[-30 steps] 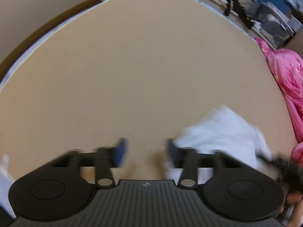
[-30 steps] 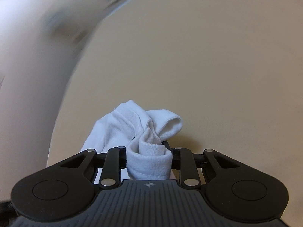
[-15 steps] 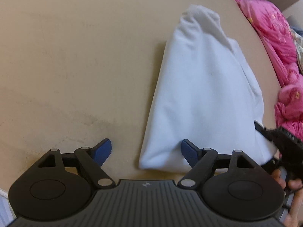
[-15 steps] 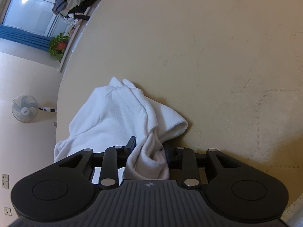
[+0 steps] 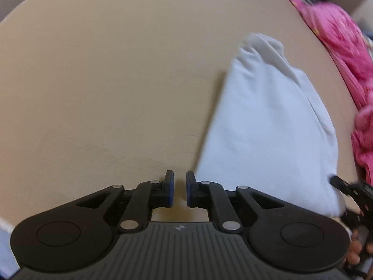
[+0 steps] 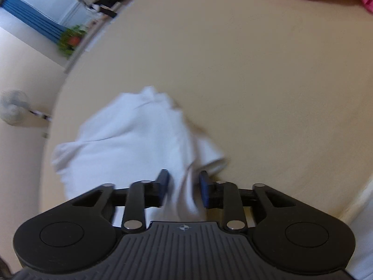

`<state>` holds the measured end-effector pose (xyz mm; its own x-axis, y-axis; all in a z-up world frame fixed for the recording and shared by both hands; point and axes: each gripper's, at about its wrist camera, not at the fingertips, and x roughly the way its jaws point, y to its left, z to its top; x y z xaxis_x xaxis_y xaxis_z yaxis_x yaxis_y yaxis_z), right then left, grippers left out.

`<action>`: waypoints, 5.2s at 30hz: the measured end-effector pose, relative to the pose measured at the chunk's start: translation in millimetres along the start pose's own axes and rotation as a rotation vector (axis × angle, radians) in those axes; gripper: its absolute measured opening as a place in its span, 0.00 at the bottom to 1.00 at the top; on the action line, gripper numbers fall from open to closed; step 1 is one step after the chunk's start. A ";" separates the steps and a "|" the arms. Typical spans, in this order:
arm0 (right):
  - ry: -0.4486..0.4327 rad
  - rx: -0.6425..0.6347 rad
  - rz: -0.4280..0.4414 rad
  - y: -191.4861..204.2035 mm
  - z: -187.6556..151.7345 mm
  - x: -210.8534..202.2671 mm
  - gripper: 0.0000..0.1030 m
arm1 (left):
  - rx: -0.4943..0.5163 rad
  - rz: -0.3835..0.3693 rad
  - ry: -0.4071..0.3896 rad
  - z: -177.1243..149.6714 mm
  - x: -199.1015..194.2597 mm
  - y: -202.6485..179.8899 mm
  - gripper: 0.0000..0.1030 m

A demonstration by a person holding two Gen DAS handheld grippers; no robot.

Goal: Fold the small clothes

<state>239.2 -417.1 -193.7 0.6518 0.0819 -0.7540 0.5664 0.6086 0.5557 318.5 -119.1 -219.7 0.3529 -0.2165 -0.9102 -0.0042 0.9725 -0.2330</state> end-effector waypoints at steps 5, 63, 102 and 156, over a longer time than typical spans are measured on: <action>-0.124 -0.366 -0.008 23.8 -22.7 -58.3 0.63 | 0.062 -0.023 -0.092 0.6 -25.7 -16.1 0.46; -0.265 -0.780 -0.126 71.3 -116.8 -143.4 0.99 | 0.326 0.164 -0.269 -90.5 -123.6 -55.5 1.00; -0.258 -0.774 -0.134 63.9 -137.5 -177.0 0.99 | 0.383 0.212 -0.350 -121.7 -144.6 -67.9 1.00; -0.247 -0.779 -0.120 64.2 -138.1 -173.9 0.99 | 0.400 0.232 -0.326 -120.5 -138.6 -62.2 1.00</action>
<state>92.6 -283.3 -75.4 0.7528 -0.1388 -0.6435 0.1860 0.9825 0.0055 157.1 -159.9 -120.4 0.6563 -0.0174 -0.7543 0.2164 0.9621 0.1661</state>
